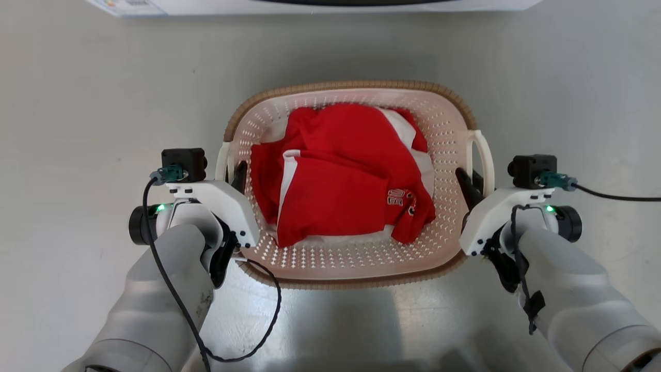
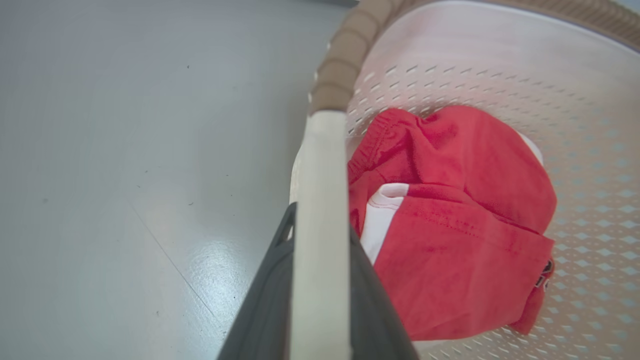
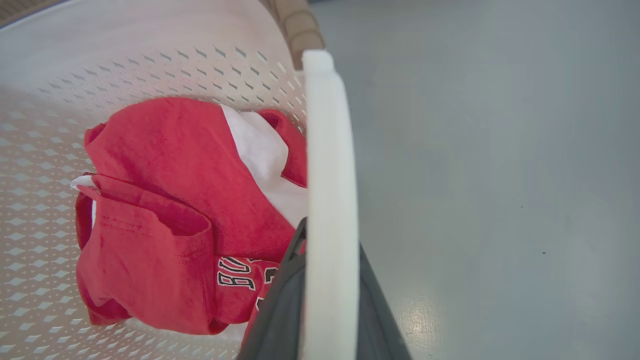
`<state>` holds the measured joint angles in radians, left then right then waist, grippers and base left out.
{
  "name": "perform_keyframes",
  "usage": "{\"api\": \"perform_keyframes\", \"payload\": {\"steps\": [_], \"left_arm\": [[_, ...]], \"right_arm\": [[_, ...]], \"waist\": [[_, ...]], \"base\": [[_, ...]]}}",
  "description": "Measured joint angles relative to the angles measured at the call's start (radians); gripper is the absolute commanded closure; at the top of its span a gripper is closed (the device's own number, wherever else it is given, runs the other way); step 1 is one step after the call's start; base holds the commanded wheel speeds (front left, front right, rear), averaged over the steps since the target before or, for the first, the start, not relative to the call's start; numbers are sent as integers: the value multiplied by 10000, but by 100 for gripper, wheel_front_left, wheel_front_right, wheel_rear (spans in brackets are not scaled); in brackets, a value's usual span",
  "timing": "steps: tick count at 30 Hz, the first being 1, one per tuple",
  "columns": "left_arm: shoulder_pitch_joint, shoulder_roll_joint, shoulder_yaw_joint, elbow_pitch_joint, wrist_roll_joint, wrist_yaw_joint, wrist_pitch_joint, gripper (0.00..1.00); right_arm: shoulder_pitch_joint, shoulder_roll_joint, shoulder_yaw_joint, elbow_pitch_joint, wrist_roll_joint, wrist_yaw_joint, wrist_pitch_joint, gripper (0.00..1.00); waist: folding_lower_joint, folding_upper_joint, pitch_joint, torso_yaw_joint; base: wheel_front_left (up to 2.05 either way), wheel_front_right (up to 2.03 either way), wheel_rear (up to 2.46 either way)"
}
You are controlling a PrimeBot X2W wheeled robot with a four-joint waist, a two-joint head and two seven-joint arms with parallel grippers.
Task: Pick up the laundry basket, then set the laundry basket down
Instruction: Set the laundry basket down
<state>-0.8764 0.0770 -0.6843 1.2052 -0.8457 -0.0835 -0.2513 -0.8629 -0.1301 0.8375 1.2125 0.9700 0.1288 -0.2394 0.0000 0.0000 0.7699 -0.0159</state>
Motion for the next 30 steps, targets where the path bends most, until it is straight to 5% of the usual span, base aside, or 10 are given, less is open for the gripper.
{"api": "perform_keyframes", "payload": {"steps": [25, 26, 28, 29, 30], "left_arm": [[-173, -318, 1854, -571, 1929, 140, -56, 100], [-192, -334, 1918, -552, 1990, 117, -56, 100], [-224, -351, 1960, -518, 2075, 115, -54, 67], [-260, -362, 1988, -458, 2169, 109, -56, 46], [-290, -360, 2021, -399, 2230, 54, -54, 0]], "right_arm": [[-229, -324, -1557, -522, -1501, 2, -81, 100], [-229, -326, -1620, -535, -1536, 2, -81, 85], [-227, -324, -1682, -548, -1595, 2, -82, 56], [-228, -336, -1758, -566, -1668, 0, -82, 3], [-228, -364, -1843, -579, -1737, 2, -82, 0]], "waist": [[0, 0, 1129, 227], [0, 0, 1146, 226], [0, 0, 1156, 228], [0, 0, 1160, 233], [0, 0, 1162, 239]], "base": [[0, 0, 0], [0, 0, 0], [0, 0, 0], [0, 0, 0], [0, 0, 0]]}}
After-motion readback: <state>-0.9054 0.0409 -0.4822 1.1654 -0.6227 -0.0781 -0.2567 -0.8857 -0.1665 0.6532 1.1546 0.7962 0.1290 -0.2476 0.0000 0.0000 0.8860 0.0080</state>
